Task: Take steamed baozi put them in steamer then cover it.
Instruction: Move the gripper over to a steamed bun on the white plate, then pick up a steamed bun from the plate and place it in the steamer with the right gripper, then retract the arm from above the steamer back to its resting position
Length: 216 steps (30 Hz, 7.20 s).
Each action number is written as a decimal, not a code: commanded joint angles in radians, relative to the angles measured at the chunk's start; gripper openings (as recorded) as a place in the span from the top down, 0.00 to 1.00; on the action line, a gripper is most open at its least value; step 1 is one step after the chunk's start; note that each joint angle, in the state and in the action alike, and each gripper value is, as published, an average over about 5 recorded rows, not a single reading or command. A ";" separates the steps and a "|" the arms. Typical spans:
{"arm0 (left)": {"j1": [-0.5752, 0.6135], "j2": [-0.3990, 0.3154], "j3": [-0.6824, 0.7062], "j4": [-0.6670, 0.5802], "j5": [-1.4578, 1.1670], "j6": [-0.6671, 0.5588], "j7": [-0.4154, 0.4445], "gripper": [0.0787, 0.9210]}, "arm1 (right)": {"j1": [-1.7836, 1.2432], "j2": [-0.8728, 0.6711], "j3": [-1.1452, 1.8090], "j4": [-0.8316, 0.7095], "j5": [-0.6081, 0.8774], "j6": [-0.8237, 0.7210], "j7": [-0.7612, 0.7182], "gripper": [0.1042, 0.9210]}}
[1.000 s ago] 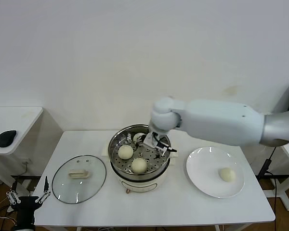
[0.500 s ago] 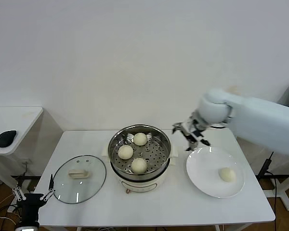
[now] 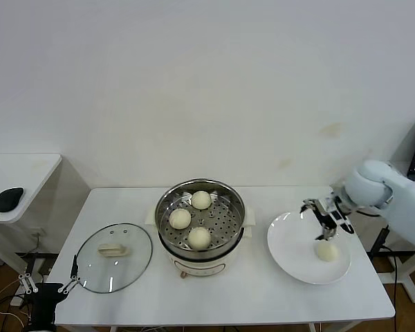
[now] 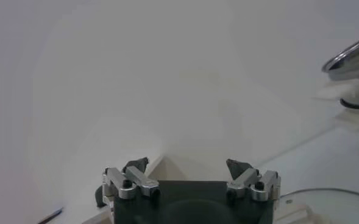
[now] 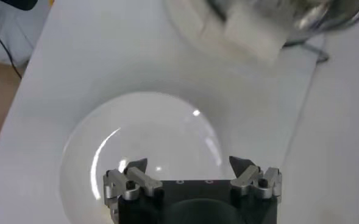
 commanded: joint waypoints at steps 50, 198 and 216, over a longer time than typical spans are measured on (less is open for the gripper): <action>0.012 -0.006 -0.022 0.000 -0.003 0.000 0.000 0.12 | -0.258 0.135 0.224 -0.291 -0.135 -0.024 0.026 0.41; -0.224 0.165 0.150 0.238 1.057 0.078 0.119 0.12 | -1.714 1.051 1.702 0.399 0.341 0.268 0.910 0.12; -0.450 0.206 0.231 0.460 1.006 0.094 0.101 0.12 | -1.717 1.095 1.687 0.375 0.322 0.272 0.911 0.12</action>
